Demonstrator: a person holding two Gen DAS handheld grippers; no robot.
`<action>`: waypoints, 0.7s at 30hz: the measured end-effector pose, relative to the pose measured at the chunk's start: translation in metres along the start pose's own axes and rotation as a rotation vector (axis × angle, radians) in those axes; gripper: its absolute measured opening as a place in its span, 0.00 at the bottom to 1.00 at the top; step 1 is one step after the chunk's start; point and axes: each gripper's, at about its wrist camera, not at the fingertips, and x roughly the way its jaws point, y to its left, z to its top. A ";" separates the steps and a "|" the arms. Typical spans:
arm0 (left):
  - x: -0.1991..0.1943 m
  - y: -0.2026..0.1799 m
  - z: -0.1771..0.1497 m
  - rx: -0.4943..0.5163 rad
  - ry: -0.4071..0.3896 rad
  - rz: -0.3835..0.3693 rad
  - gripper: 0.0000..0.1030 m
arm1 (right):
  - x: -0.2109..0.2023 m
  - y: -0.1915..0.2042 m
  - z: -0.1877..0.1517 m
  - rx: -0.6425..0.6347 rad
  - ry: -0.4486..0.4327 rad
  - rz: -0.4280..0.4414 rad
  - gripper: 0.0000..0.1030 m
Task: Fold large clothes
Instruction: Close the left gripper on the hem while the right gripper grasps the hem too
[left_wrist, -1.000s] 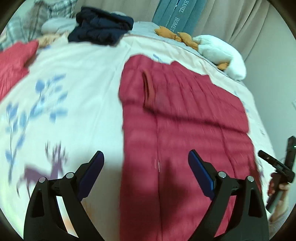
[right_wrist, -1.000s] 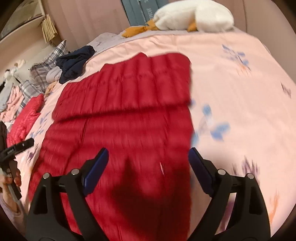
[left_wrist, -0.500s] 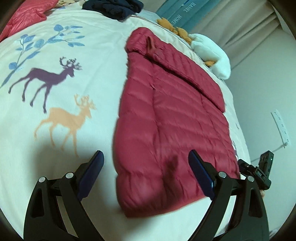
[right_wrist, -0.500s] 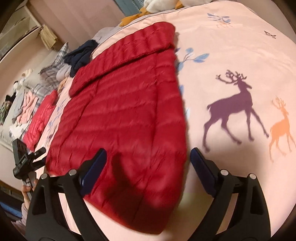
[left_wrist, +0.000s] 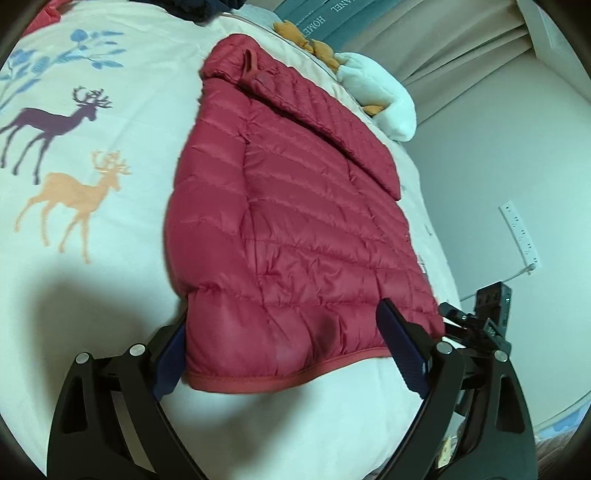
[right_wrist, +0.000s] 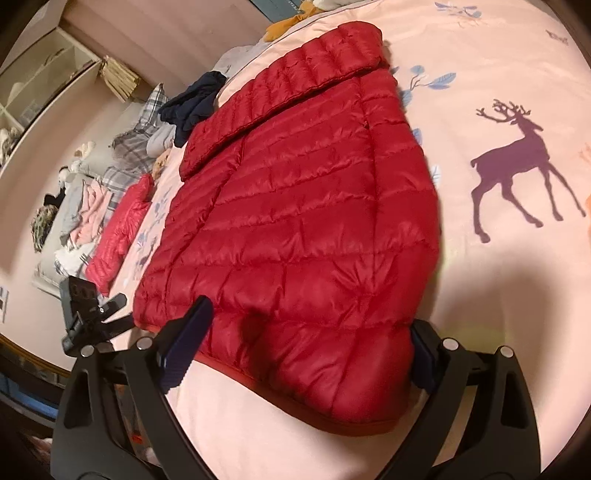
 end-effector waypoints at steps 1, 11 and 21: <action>0.002 0.001 0.001 -0.010 0.000 -0.015 0.90 | 0.001 0.000 0.002 0.012 -0.001 0.017 0.92; 0.029 -0.006 0.027 -0.049 0.031 -0.124 0.90 | 0.025 0.008 0.022 0.061 0.012 0.093 0.92; 0.025 -0.014 0.008 -0.021 0.031 -0.142 0.90 | 0.017 0.007 0.008 0.040 0.035 0.089 0.89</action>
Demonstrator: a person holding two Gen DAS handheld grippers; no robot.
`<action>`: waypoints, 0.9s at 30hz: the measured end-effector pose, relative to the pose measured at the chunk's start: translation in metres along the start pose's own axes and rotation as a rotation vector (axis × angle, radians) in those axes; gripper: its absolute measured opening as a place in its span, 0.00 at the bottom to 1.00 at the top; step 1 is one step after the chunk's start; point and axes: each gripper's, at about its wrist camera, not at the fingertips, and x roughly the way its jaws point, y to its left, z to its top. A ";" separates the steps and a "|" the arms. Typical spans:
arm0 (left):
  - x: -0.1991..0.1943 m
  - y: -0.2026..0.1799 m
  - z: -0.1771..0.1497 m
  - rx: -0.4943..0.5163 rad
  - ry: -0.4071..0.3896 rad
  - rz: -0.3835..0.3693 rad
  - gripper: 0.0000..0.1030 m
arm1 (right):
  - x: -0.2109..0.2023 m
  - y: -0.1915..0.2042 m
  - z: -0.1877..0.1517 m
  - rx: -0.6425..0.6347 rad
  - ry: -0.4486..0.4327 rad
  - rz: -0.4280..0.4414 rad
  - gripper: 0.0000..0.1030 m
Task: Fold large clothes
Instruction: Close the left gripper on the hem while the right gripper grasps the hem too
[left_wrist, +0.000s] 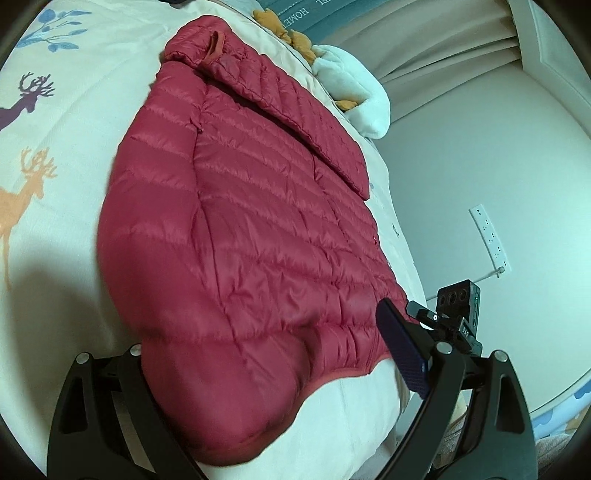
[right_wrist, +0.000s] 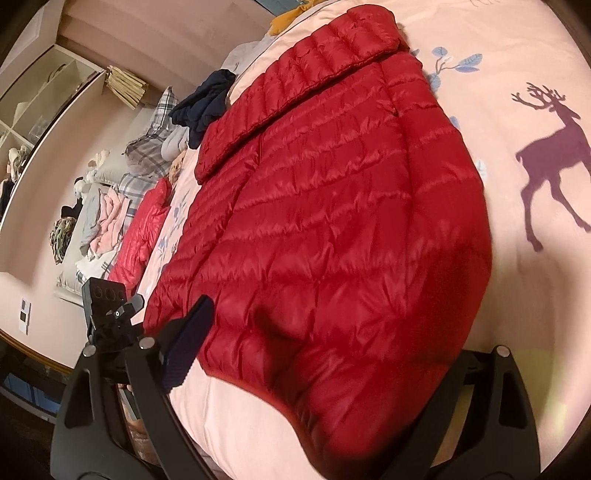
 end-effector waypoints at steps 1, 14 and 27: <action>-0.001 0.001 -0.001 -0.002 -0.002 -0.005 0.90 | -0.002 0.000 -0.003 -0.001 0.003 0.000 0.89; -0.009 -0.005 -0.024 0.022 0.018 -0.045 0.90 | -0.015 -0.001 -0.022 -0.004 0.004 -0.014 0.88; -0.011 0.016 -0.006 -0.070 -0.051 -0.104 0.83 | -0.014 -0.002 -0.025 -0.004 -0.033 0.002 0.88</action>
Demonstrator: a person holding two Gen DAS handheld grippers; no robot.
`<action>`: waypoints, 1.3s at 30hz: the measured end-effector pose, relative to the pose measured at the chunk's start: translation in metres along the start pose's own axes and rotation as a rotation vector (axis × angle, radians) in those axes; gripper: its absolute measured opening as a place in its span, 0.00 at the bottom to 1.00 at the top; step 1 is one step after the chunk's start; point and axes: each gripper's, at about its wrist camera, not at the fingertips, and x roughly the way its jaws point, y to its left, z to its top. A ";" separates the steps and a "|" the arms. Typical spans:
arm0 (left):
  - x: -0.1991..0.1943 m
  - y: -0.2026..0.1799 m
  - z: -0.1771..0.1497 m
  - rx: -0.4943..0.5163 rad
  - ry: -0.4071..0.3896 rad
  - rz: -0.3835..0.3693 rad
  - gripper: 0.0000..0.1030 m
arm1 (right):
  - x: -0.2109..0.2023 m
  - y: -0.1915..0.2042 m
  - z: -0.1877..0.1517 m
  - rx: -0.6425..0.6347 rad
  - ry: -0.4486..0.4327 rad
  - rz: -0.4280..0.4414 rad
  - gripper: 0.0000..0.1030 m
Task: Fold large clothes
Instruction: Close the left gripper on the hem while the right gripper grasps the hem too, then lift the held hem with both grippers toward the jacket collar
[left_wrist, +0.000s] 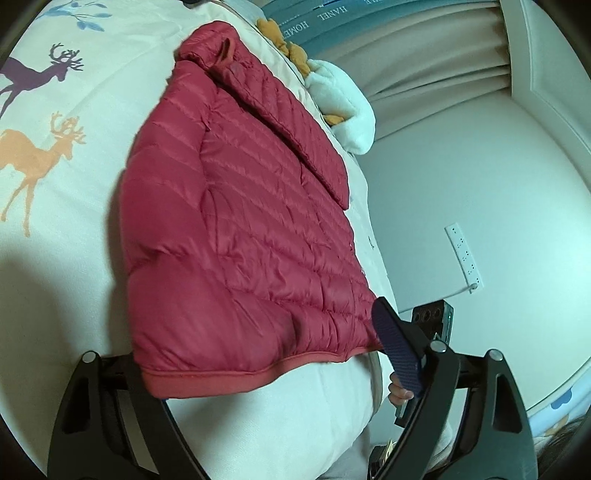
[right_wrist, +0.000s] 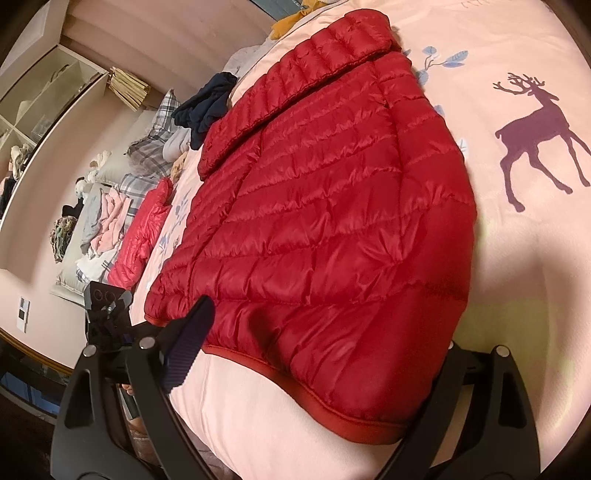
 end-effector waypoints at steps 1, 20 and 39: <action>0.000 0.001 0.001 -0.005 -0.003 0.007 0.82 | -0.001 -0.001 0.000 0.004 -0.003 0.004 0.87; -0.010 -0.001 0.015 0.021 -0.078 0.206 0.29 | 0.000 -0.007 0.008 0.025 -0.055 -0.028 0.47; -0.016 -0.030 0.014 0.124 -0.128 0.310 0.17 | -0.006 0.003 0.004 -0.013 -0.111 -0.053 0.18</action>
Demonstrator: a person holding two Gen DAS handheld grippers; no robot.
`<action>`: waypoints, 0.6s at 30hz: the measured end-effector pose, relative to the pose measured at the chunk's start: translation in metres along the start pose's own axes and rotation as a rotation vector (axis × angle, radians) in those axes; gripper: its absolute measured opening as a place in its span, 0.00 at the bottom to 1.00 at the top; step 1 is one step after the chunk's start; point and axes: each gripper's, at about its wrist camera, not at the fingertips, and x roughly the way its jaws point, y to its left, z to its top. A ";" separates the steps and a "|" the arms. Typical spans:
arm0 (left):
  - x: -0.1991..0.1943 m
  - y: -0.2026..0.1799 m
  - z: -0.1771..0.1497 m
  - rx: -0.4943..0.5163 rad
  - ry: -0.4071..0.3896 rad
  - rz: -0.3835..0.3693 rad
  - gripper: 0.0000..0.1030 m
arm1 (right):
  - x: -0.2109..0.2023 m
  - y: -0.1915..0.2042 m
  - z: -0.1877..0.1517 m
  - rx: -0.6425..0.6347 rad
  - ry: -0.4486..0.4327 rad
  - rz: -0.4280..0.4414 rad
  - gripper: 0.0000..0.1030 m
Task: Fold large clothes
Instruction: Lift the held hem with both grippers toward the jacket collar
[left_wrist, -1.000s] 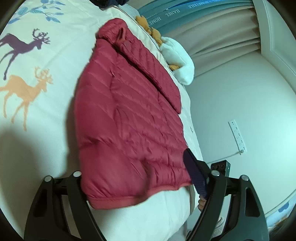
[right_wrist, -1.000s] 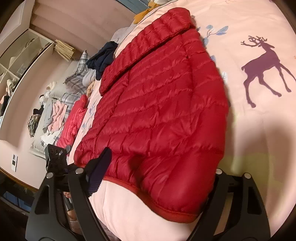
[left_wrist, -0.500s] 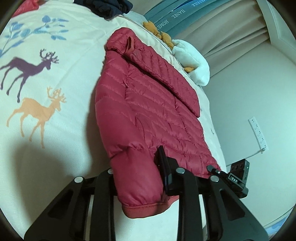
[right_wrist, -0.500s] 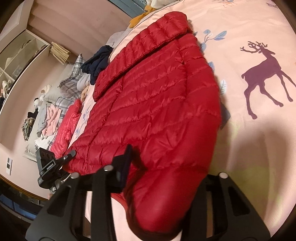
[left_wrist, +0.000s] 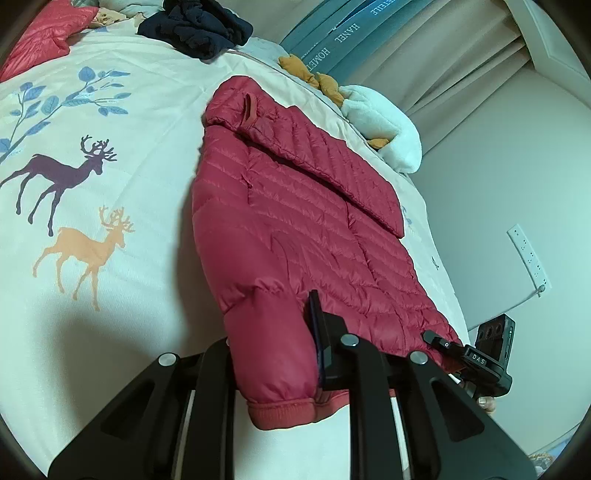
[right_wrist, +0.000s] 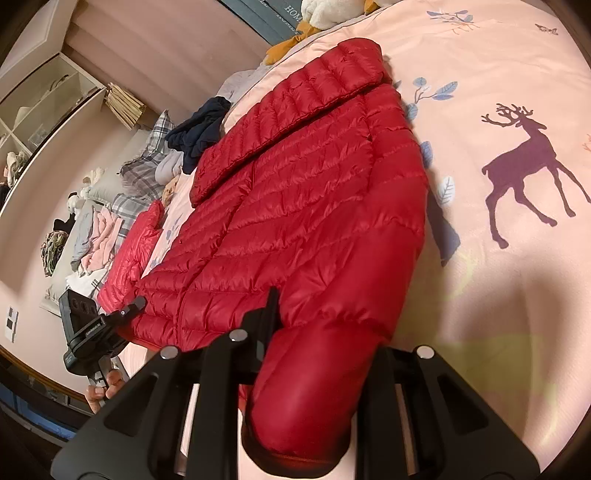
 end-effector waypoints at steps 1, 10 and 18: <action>0.000 -0.001 0.000 0.001 -0.001 0.002 0.17 | 0.000 0.000 0.000 -0.002 -0.001 0.001 0.17; -0.003 -0.008 0.001 0.025 -0.019 0.003 0.13 | -0.005 0.005 0.001 -0.030 -0.011 0.015 0.15; -0.007 -0.012 0.000 0.045 -0.032 0.001 0.13 | -0.008 0.007 0.003 -0.049 -0.017 0.036 0.14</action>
